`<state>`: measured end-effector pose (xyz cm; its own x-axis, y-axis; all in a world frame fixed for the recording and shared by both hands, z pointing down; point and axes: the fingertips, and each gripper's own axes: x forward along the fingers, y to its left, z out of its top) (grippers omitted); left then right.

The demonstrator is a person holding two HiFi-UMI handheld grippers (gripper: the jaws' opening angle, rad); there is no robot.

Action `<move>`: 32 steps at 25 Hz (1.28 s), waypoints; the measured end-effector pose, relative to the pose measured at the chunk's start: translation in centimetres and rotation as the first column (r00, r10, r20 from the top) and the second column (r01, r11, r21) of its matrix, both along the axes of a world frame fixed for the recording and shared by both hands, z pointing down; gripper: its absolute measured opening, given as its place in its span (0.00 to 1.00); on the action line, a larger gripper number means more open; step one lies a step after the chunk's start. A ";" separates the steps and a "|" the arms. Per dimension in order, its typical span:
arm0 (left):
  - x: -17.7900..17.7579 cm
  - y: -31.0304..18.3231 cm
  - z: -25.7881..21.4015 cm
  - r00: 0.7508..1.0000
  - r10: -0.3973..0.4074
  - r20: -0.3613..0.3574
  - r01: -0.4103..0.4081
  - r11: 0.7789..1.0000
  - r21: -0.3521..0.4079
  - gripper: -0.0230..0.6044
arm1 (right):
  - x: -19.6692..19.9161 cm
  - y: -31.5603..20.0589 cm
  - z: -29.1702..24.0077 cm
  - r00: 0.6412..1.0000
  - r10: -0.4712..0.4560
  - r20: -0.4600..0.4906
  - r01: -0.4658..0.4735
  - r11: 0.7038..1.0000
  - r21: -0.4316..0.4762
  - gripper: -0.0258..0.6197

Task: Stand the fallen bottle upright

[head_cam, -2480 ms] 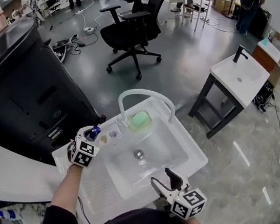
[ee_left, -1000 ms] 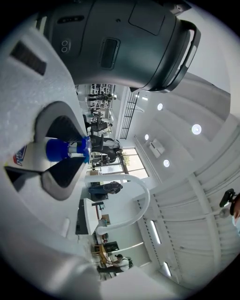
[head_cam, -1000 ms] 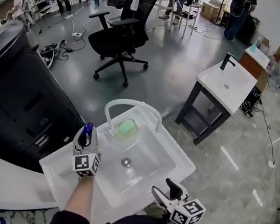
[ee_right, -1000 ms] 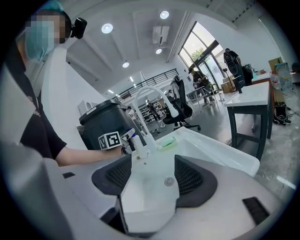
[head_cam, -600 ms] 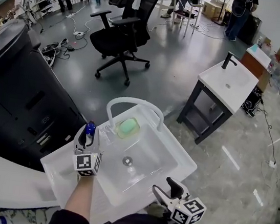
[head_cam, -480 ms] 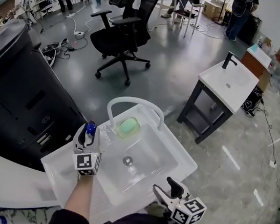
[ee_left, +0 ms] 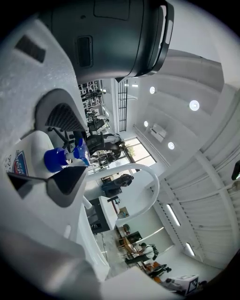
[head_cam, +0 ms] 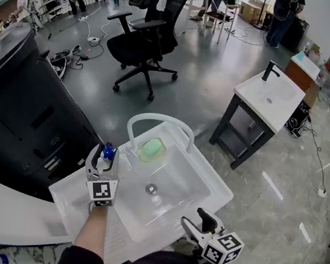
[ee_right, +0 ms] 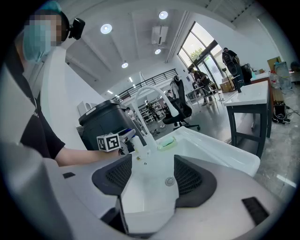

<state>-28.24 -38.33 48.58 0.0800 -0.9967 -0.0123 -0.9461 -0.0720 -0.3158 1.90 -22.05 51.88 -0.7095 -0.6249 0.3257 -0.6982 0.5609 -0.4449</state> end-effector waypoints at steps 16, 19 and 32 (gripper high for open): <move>-0.2 0.3 0.2 1.000 0.026 0.005 -0.026 1.000 -0.016 0.45 | -0.7 0.2 0.0 1.000 -0.006 -0.006 0.006 1.000 0.006 0.45; -0.2 0.6 0.0 1.000 0.025 0.001 -0.025 1.000 -0.015 0.45 | -0.8 0.2 -0.1 1.000 -0.006 -0.002 0.006 1.000 0.009 0.45; 1.0 5.2 -1.1 0.994 0.099 -0.039 -0.100 0.994 -0.034 0.48 | -3.6 2.1 -0.4 0.998 -0.046 0.032 0.046 0.999 0.024 0.45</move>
